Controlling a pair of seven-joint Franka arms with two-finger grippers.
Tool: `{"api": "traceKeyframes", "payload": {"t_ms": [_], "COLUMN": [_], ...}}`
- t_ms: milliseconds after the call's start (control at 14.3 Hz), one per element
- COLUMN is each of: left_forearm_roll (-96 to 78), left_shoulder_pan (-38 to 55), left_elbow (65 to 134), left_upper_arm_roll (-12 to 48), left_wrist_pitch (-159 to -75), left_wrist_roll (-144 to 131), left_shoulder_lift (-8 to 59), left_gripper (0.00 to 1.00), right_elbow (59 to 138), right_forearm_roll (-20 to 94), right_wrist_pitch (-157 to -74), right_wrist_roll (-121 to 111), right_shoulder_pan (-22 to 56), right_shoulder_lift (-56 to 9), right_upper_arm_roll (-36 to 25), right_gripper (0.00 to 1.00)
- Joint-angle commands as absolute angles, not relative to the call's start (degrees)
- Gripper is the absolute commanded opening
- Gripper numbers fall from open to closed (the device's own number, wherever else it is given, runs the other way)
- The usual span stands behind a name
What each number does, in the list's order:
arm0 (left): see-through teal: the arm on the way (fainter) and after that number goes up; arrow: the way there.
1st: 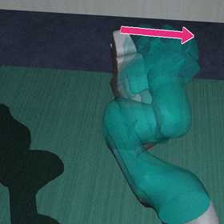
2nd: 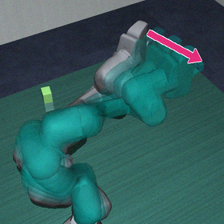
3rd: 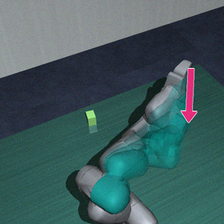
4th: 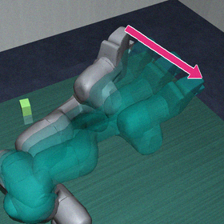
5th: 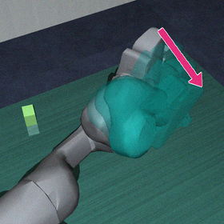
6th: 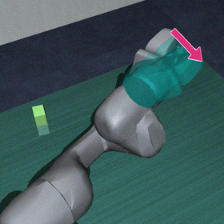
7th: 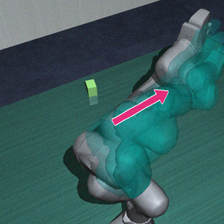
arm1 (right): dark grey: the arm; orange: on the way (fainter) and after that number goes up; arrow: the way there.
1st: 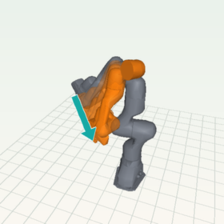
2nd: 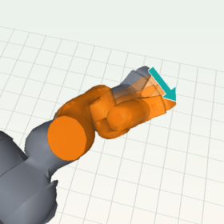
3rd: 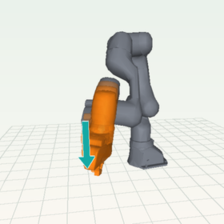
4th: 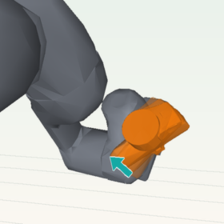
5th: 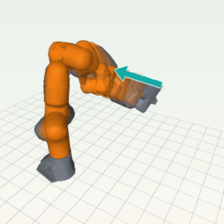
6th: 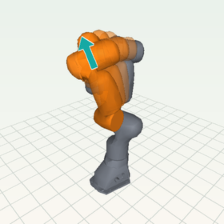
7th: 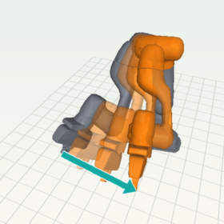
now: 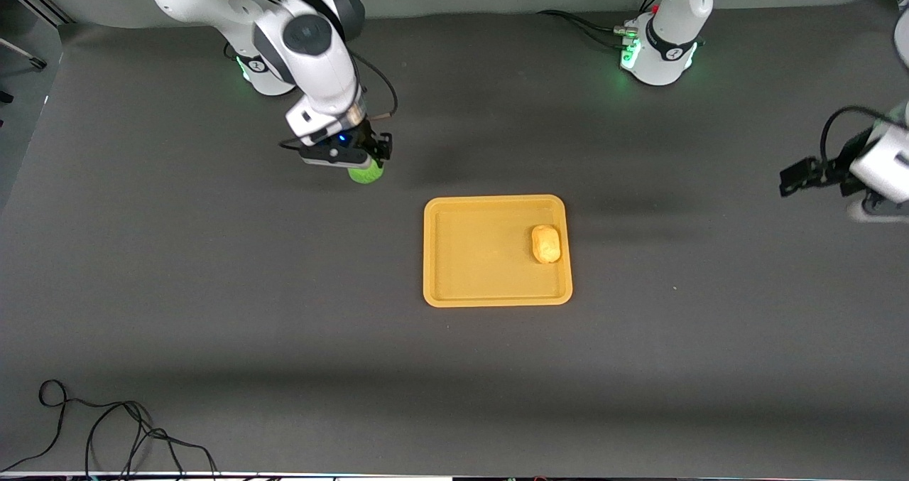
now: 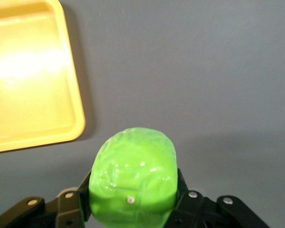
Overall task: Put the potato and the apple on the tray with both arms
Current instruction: 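Grasp the green apple with the right gripper while the left gripper withdraws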
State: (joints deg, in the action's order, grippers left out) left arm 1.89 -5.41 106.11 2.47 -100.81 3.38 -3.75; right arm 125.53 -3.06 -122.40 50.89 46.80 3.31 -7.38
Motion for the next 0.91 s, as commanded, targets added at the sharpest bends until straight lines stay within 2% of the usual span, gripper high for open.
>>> {"api": "traceKeyframes", "payload": {"t_ms": [0,140,420,629,839], "left_forearm_roll": [1.6,1.6,1.5,1.0,0.4], "left_shoulder_pan": [-4.5,-4.0,-3.6,-3.8,-4.2], "left_elbow": [108.4,108.2,107.2,107.3,107.2], "left_upper_arm_roll": [3.5,4.0,4.2,4.0,3.9], "left_wrist_pitch": [-100.9,-99.8,-99.6,-98.9,-97.9], "left_wrist_roll": [-0.1,0.1,1.9,4.6,4.9], "left_shoulder_lift": [-5.8,-6.1,-6.4,-6.6,-7.2], "left_gripper": [1.00,0.98,0.99,0.99,0.99], "right_elbow": [105.8,93.3,73.9,62.8,57.1], "right_forearm_roll": [-2.6,-0.7,3.9,4.2,2.9], "right_wrist_pitch": [-108.4,-104.1,-103.4,-103.4,-106.4], "right_wrist_roll": [50.3,50.4,53.5,60.0,63.7], "right_shoulder_pan": [46.8,46.8,47.5,48.5,52.2], "right_shoulder_lift": [-3.9,-11.0,-25.5,-35.0,-44.4], "right_upper_arm_roll": [-7.6,-7.6,-6.9,-4.3,-4.5], "right_gripper": [0.47,0.47,0.47,0.46,0.46]}}
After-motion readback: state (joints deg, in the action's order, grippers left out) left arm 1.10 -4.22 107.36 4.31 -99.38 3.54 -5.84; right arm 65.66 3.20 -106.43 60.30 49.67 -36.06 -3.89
